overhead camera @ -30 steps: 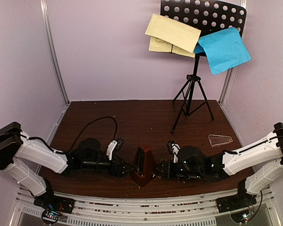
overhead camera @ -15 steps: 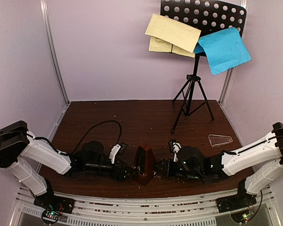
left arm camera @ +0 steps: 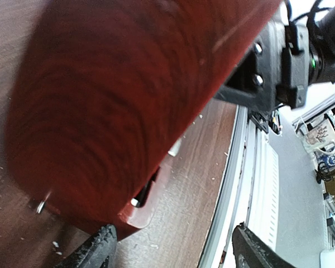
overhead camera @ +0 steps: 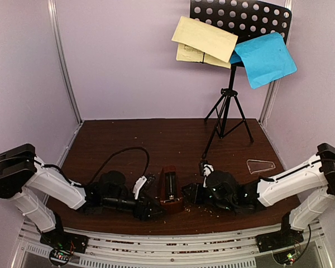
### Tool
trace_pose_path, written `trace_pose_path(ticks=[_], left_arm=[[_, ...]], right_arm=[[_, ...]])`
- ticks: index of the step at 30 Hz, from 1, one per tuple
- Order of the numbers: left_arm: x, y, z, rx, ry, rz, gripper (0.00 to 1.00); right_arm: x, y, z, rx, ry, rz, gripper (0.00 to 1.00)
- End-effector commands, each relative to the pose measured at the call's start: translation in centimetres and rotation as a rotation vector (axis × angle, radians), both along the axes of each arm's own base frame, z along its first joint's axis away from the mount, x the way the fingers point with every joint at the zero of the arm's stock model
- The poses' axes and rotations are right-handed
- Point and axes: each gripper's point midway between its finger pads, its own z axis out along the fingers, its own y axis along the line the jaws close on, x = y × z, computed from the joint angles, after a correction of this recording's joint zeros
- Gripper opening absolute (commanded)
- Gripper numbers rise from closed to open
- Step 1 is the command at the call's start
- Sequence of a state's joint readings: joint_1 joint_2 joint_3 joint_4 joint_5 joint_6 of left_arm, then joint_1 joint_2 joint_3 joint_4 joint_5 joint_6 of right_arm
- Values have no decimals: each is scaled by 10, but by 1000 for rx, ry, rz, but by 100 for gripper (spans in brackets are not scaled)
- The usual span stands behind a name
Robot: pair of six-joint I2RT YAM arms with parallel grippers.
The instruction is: Pack up the instrument practice props
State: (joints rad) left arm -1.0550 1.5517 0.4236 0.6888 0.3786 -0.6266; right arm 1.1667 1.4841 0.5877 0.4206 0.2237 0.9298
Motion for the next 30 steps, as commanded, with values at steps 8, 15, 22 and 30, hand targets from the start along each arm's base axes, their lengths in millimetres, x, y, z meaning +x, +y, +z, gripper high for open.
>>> trace_pose_path(ticks=[8, 15, 22, 30], left_arm=[[-3, -21, 36, -102, -89, -17, 75], [22, 24, 82, -8, -207, 186, 83], [69, 96, 207, -28, -390, 322, 97], [136, 126, 288, 178, -600, 380, 98]], right_arm=[[9, 20, 17, 22, -42, 40, 46], [10, -25, 56, -72, -128, -7, 64], [34, -137, 70, -187, -128, -205, 80], [68, -242, 45, -210, -10, -413, 96]])
